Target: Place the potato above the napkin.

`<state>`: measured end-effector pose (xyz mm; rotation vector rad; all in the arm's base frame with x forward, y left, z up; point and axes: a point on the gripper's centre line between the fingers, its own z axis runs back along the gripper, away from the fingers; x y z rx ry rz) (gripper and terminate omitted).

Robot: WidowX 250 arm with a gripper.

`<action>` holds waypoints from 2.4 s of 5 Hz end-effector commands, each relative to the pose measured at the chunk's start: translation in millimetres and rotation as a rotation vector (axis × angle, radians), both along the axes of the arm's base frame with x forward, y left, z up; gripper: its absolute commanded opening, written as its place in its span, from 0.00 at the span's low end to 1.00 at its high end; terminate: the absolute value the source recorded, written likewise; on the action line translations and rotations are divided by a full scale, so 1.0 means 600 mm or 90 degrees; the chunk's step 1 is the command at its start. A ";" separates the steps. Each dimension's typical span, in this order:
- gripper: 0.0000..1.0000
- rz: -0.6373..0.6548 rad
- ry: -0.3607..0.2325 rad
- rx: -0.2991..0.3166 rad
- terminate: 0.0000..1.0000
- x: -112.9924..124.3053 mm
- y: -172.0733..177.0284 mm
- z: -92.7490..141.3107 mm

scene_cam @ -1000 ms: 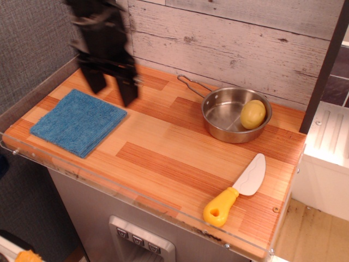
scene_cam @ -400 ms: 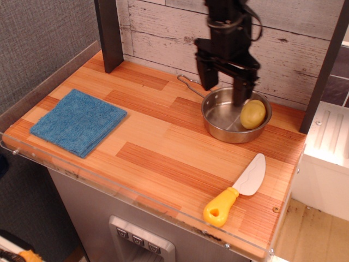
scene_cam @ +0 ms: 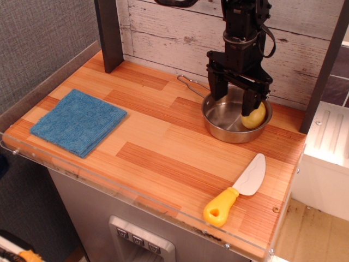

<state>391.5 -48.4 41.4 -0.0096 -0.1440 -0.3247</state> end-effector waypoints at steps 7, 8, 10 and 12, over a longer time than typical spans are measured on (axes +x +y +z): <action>1.00 0.016 -0.010 -0.010 0.00 0.030 -0.014 -0.031; 1.00 0.012 -0.020 -0.015 0.00 0.049 -0.016 -0.021; 1.00 -0.012 -0.041 -0.015 0.00 0.064 -0.021 -0.008; 0.00 0.007 -0.067 -0.028 0.00 0.047 -0.008 0.017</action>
